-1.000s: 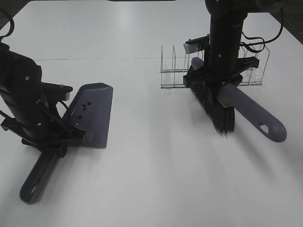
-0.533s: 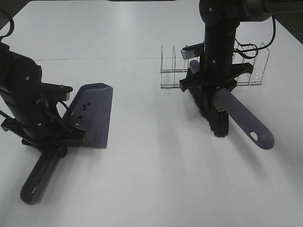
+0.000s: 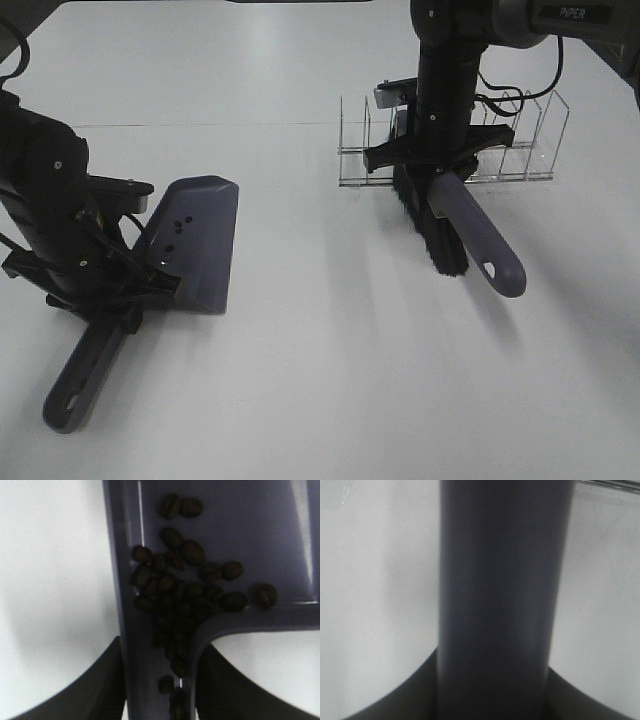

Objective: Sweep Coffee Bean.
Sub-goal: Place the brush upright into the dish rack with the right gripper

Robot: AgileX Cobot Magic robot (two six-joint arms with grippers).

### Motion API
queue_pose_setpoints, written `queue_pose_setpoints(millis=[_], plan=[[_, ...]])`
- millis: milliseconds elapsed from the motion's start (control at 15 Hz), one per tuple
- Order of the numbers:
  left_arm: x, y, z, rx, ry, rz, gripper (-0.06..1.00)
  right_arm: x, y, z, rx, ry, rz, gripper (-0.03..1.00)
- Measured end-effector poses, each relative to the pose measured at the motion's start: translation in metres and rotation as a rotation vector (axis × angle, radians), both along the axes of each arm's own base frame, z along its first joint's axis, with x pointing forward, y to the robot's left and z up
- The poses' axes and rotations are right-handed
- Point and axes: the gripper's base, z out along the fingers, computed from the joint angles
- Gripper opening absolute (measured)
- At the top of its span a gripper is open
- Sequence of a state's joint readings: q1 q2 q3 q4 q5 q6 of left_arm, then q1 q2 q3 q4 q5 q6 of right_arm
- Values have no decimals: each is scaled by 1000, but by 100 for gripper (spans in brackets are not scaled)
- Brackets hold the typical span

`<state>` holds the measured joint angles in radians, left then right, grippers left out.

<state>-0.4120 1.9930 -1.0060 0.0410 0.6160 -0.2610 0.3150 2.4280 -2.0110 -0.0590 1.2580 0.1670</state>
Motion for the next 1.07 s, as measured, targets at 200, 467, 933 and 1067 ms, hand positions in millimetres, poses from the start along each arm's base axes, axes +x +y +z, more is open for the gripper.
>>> queue_pose_setpoints(millis=[200,467,933,1067], plan=[[0,0,0,-2,1,0,35,8,-18,2,99,6,-89,28],[0,0,0,-5,-1,-1,35,14,-30,4,221,18,-145,28],[0,0,0,-5,-1,-2,35,37,-26,36,233,-145,-130,28],[0,0,0,-4,0,-2,35,41,-26,23,224,-131,-133,28]])
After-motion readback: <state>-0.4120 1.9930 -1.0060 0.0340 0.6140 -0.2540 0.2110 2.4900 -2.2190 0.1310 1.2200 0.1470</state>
